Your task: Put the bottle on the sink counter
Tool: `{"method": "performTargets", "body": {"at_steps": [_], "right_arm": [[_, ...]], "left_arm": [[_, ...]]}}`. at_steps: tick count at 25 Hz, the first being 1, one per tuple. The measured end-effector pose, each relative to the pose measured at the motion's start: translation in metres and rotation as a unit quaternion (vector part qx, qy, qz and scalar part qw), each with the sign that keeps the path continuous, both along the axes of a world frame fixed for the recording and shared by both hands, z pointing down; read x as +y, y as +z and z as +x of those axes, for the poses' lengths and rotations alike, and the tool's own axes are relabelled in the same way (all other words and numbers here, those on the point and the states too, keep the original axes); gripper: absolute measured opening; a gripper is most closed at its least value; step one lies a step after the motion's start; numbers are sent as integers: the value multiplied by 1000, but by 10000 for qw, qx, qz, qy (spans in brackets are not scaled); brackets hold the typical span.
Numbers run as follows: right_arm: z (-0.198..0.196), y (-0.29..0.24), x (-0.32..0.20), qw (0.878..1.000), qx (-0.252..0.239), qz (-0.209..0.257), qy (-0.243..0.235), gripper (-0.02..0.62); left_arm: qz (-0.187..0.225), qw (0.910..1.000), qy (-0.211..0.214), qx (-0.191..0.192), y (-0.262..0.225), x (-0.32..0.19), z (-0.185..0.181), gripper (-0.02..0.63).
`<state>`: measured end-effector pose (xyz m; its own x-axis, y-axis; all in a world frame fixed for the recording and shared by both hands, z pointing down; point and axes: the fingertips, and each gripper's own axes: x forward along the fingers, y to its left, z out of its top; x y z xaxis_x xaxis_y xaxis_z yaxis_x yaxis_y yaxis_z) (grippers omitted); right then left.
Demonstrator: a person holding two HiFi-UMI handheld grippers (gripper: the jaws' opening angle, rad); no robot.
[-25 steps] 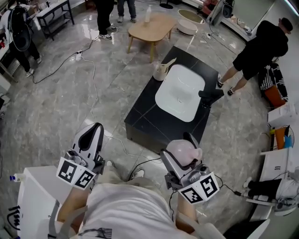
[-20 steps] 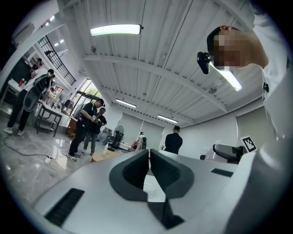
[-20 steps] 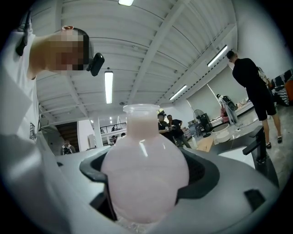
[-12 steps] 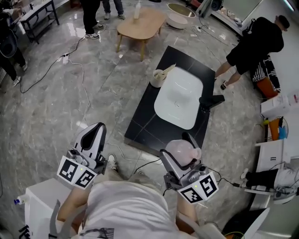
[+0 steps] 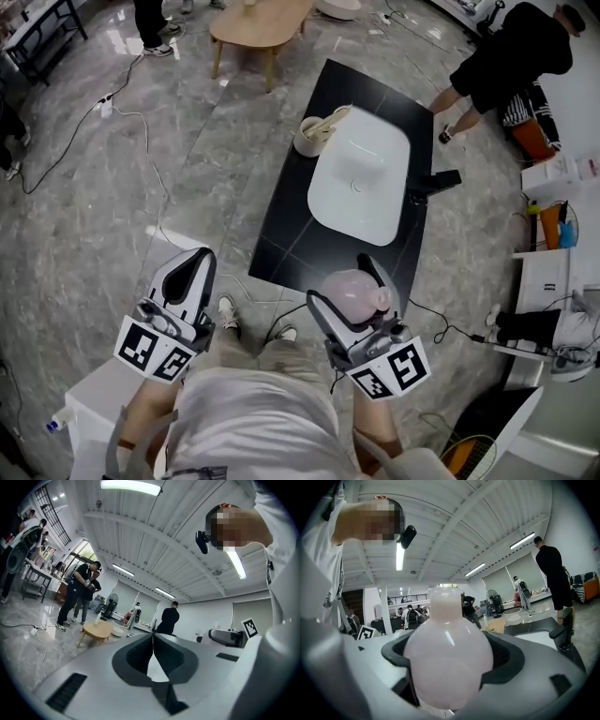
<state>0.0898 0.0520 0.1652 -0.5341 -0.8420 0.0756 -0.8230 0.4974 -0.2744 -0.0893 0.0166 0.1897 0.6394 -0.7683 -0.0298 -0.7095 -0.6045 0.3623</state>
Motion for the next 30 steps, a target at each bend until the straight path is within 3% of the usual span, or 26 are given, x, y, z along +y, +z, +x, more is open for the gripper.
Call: {"method": "performTargets", "body": {"at_steps": [13, 23, 30], "right_arm": [[-3, 99, -65, 9985, 427, -326, 108, 423], [-8, 181, -84, 9951, 581, -800, 88, 423], [-10, 216, -96, 9922, 844, -906, 122, 423]], "left_arm": [[-288, 9995, 64, -65, 53, -40, 11, 17], [-644, 9978, 126, -40, 103, -50, 25, 17], [-629, 9979, 146, -35, 116, -57, 22, 17]]}}
